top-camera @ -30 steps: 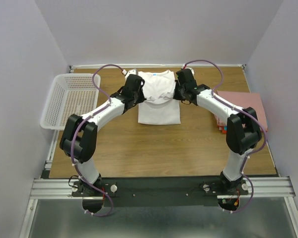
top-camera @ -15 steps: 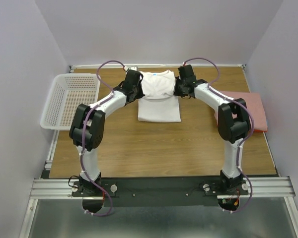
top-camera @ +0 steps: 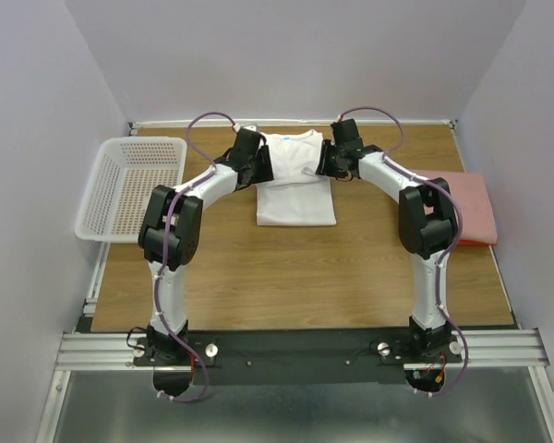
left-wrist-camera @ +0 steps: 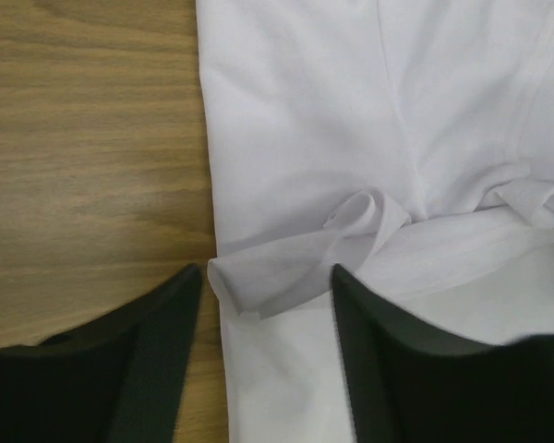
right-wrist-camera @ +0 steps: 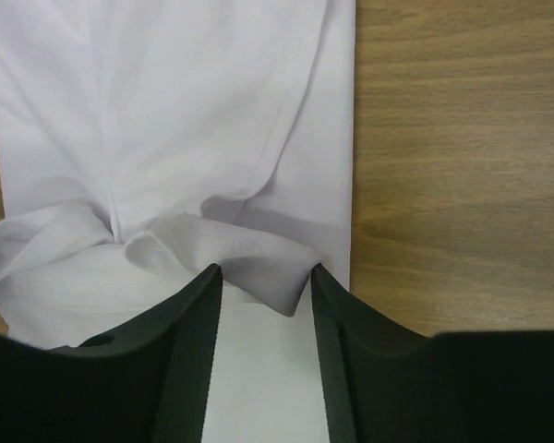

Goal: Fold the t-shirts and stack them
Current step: Fold the tshirt

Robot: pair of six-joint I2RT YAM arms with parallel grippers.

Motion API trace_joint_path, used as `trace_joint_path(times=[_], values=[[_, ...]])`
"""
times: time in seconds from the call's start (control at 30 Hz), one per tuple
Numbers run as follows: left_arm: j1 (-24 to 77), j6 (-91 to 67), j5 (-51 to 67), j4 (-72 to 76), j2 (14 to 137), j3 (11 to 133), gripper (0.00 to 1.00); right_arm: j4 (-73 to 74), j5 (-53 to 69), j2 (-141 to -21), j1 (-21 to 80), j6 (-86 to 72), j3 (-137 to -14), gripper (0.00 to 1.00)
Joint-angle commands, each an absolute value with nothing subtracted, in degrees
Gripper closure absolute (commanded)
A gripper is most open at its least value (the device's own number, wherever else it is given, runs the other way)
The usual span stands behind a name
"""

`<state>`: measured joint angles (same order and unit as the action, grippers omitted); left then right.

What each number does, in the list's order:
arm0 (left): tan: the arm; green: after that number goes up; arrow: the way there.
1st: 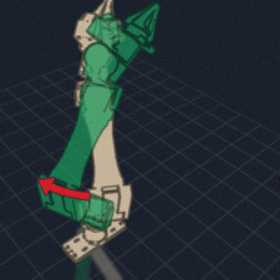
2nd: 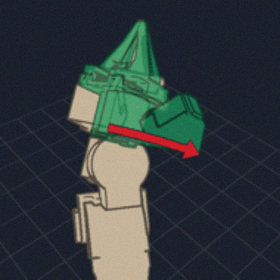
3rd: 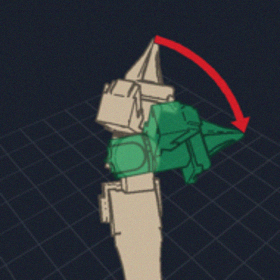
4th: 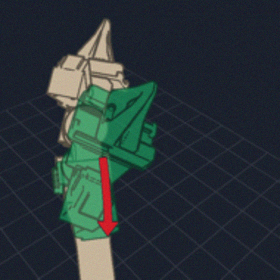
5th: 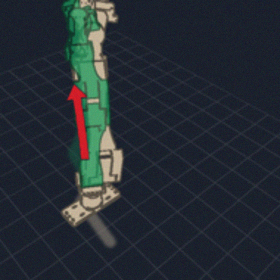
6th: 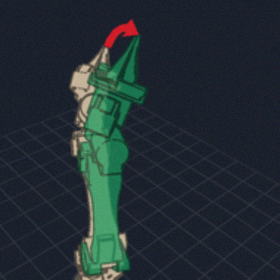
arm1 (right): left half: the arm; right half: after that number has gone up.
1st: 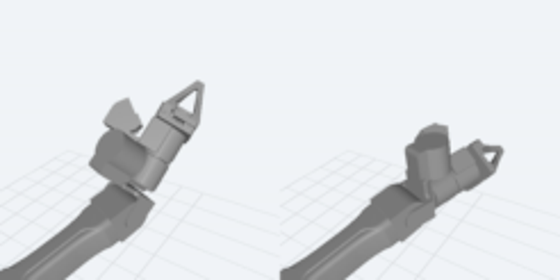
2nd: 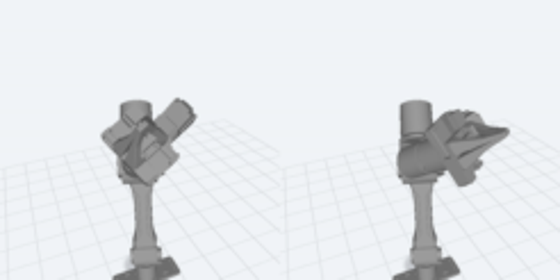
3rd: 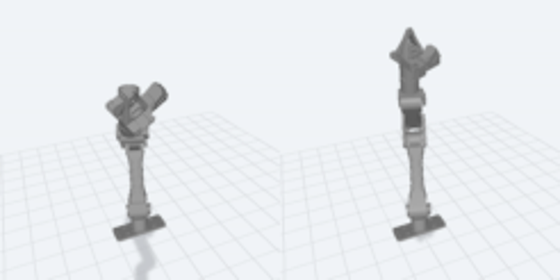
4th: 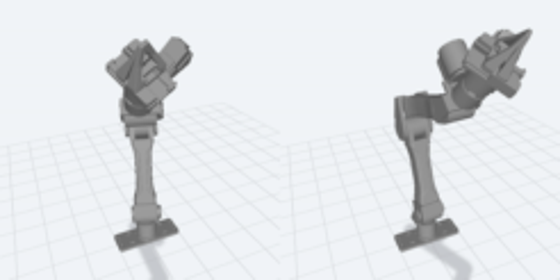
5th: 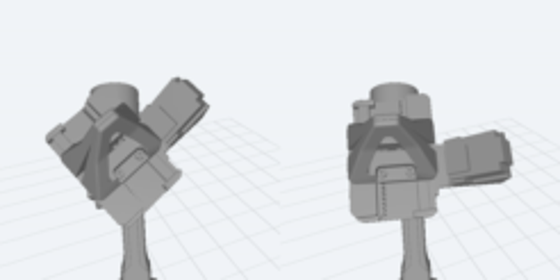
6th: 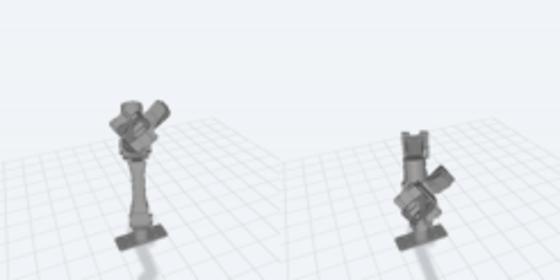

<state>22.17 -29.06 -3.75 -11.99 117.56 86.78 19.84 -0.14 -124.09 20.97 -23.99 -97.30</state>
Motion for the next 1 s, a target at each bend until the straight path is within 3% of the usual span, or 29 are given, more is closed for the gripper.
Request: trace_joint_path(times=[0.0, 0.03, 0.33, 0.37, 0.53, 0.67, 0.73, 0.97], values=[[21.9, -28.3, -2.5, -12.9, 115.0, 87.3, 0.14, 19.8, 4.0, -122.7, 20.6, -23.0, -98.4, 0.48], [21.9, -28.3, -2.2, -12.7, 114.3, 86.8, 0.02, 19.7, 4.7, -121.3, 20.5, -22.9, -97.5, 0.47], [22.8, -30.1, -0.5, -10.1, 103.1, 76.3, 0.02, 19.3, 13.7, -112.2, 20.9, -24.0, -87.6, 0.36], [22.9, -30.8, -0.4, -9.4, 100.9, 73.9, 0.02, 19.2, 13.5, -110.7, 21.2, -24.1, -85.4, 0.31], [24.8, -32.4, 4.3, -3.9, 95.2, 65.6, 0.02, 18.4, 14.1, -109.2, 22.8, -23.8, -81.8, 0.30], [28.4, -33.0, 7.9, 2.3, 95.7, 62.4, 0.02, 17.8, 16.5, -112.8, 24.3, -24.3, -83.8, 0.59], [30.0, -32.5, 8.9, 4.2, 97.5, 62.5, 0.02, 17.5, 16.7, -116.3, 25.0, -24.3, -87.1, 0.68], [30.1, -32.2, 11.8, 5.9, 102.2, 61.4, 0.02, 17.6, 18.4, -126.1, 25.0, -25.4, -96.8, 0.75]])
